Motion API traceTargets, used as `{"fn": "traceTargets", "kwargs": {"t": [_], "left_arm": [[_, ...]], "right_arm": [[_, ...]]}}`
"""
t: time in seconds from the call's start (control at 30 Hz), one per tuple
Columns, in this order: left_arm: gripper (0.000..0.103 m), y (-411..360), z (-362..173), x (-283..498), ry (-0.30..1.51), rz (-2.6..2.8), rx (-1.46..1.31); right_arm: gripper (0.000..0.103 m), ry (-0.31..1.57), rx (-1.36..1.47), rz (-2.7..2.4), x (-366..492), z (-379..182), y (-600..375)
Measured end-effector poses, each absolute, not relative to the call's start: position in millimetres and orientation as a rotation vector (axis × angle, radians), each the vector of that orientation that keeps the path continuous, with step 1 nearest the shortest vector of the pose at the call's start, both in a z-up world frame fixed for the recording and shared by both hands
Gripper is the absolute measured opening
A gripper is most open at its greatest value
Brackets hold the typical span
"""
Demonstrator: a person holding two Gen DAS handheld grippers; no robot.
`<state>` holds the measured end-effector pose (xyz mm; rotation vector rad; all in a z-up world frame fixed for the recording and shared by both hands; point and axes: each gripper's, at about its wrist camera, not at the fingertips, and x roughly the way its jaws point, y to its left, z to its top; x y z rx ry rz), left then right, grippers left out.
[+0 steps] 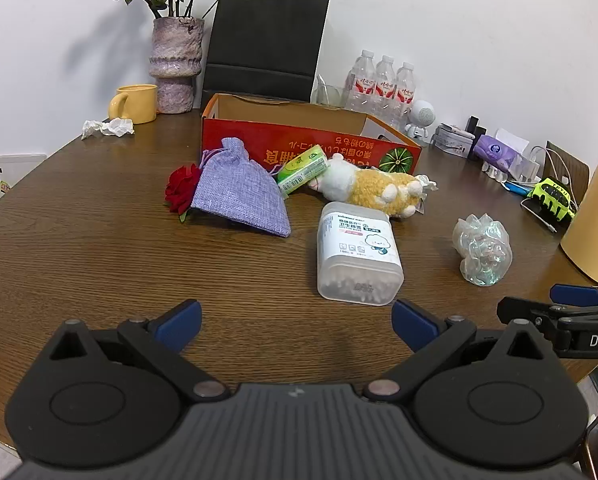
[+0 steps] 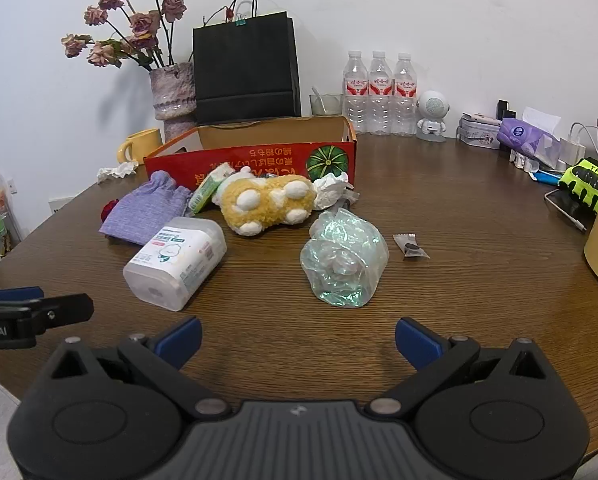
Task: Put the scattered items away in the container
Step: 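Reach the left gripper to the white cotton-bud box while the right reaches the plastic bag, then grasp and drop the cotton-bud box with left while right drops the plastic bag into box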
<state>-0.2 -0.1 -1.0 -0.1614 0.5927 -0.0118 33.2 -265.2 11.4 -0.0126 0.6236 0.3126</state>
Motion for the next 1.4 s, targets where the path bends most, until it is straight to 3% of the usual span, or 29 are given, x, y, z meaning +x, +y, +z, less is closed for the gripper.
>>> {"fn": "traceTargets", "kwargs": {"t": [0.53,1.0,1.17,1.3,1.37,1.4], "left_arm": [[0.103,-14.5,-8.7,15.5,0.616,-0.058,-0.132],[0.103,-47.1,-6.8,85.7,0.650,-0.113,-0.094],[0.103,-51.1,-17.5,109.6,0.709,-0.078,-0.070],[0.100,-48.2,-21.5,118.5,0.730,-0.071,-0.072],[0.088,-48.1,-21.4,121.2,0.729,-0.076,-0.071],[0.075,-47.7,-22.2,122.9,0.734,-0.072,-0.068]], "right_arm": [[0.103,0.645,-0.020,0.315,44.3,2.9,-265.8],[0.103,0.647,-0.080,0.309,108.9,-4.3,-264.9],[0.095,0.661,-0.090,0.325,129.6,-8.3,-265.6],[0.085,0.669,-0.092,0.346,140.4,-12.1,-264.2],[0.079,0.671,-0.083,0.361,144.1,-12.8,-263.0],[0.075,0.671,-0.079,0.367,145.6,-13.0,-262.2]]}}
